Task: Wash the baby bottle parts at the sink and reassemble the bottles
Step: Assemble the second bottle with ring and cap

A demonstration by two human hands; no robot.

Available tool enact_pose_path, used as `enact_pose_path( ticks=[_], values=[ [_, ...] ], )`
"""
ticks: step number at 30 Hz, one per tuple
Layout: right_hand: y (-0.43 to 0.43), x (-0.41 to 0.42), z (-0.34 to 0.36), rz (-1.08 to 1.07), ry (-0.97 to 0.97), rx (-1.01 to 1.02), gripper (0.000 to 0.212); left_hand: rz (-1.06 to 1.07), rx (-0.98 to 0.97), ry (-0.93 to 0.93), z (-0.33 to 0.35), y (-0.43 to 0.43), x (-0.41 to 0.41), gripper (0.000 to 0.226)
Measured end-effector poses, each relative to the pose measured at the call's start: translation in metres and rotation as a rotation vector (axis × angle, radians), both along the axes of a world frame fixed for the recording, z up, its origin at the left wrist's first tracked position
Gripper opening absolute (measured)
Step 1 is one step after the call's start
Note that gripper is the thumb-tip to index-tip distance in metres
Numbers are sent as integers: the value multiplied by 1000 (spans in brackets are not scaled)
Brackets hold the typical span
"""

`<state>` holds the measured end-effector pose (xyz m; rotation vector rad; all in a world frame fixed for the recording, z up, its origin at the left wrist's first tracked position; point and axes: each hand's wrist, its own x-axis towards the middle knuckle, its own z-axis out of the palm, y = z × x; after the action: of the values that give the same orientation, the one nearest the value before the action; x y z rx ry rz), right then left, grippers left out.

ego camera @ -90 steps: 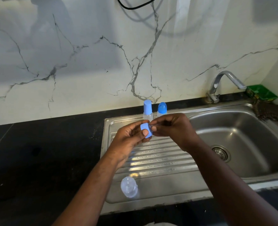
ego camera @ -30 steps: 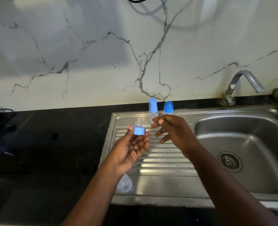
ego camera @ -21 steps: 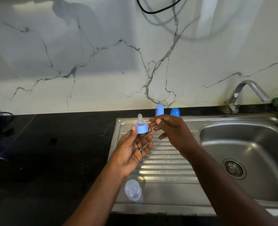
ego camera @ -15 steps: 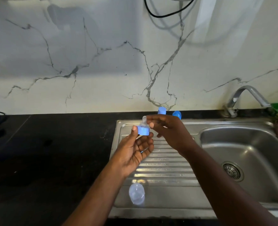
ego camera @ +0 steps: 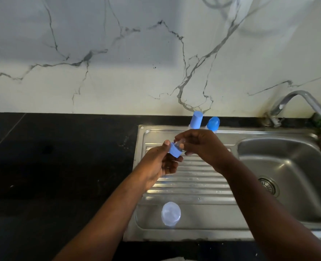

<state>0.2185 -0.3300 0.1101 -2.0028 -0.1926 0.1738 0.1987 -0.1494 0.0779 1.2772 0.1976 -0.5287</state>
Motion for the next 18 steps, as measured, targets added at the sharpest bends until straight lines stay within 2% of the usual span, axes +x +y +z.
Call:
enact_pose_path(
  ticks=[3, 5, 8, 10, 14, 17, 18],
  values=[
    [4, 3, -5, -26, 6, 7, 15, -100, 104, -12, 0, 8, 10, 56],
    [4, 4, -10, -117, 31, 81, 15, -112, 266, -46, -4, 15, 18, 56],
    [1, 1, -20, -229, 87, 137, 14, -8, 507, -99, -28, 26, 28, 34],
    [-4, -3, -25, -256, 119, 146, 14, -10, 605, -123, -44, 33, 30, 24],
    [-12, -15, -33, -294, 206, 205, 16, -148, 585, -191, -60, 43, 17, 31],
    [-17, -32, -45, -318, 270, 237, 14, -278, 409, -270, -70, 49, -10, 27],
    [-19, -38, -51, -324, 289, 245, 13, -315, 368, -286, -73, 48, -21, 34]
  ],
)
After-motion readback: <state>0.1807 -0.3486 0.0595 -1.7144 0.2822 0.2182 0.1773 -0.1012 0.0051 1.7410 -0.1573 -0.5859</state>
